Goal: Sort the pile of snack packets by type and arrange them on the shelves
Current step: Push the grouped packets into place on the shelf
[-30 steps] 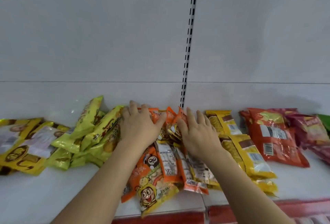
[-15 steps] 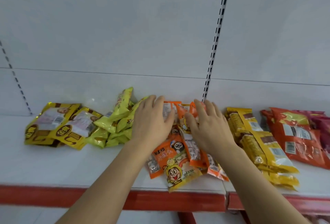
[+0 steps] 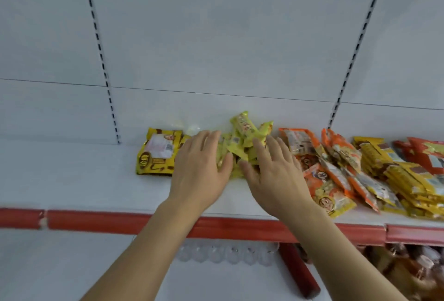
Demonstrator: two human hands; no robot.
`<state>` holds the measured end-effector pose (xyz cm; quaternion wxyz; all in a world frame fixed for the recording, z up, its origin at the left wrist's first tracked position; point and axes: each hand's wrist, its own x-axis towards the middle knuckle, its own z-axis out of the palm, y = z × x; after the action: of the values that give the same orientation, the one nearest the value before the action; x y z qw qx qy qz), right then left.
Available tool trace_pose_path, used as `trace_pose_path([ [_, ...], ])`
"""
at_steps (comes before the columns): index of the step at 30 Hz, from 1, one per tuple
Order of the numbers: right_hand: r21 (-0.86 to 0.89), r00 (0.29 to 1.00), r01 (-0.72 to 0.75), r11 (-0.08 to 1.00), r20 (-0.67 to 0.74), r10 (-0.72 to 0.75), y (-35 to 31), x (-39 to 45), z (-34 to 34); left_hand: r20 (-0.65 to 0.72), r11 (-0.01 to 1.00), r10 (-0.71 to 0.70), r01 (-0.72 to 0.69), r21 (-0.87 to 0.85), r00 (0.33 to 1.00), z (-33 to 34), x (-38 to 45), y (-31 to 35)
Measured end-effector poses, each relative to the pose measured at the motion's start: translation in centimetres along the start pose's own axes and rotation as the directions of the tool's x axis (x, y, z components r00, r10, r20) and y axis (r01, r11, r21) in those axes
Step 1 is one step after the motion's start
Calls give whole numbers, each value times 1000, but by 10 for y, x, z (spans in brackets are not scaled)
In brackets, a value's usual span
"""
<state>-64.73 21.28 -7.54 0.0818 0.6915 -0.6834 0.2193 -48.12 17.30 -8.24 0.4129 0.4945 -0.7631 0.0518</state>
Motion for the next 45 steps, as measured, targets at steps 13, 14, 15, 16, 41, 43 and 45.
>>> trace_pose_path([
  [13, 7, 991, 125, 992, 49, -126, -135, 39, 74, 117, 964, -238, 221, 146, 964, -52, -26, -150],
  [14, 15, 990, 127, 992, 55, -127, -138, 47, 81, 130, 962, -249, 231, 144, 960, -51, -22, -156],
  [15, 22, 990, 128, 992, 63, -129, -139, 54, 87, 141, 960, -261, 241, 145, 955, -49, -18, -162],
  [16, 31, 989, 127, 991, 70, -129, -141, 61, 93, 153, 958, -267, 246, 147, 951, -47, -14, -168],
  [41, -9, 969, 227, 974, 100, -225, -170, 105, 148, 385, 931, -215, 308, -197, 897, -10, 62, -256],
  [43, 14, 973, 225, 974, 42, -226, -174, 102, 147, 404, 902, -211, 337, -270, 890, -10, 64, -265],
  [45, -39, 968, 220, 975, 128, -214, -181, 100, 145, 408, 862, -204, 361, -356, 890, -13, 65, -273],
])
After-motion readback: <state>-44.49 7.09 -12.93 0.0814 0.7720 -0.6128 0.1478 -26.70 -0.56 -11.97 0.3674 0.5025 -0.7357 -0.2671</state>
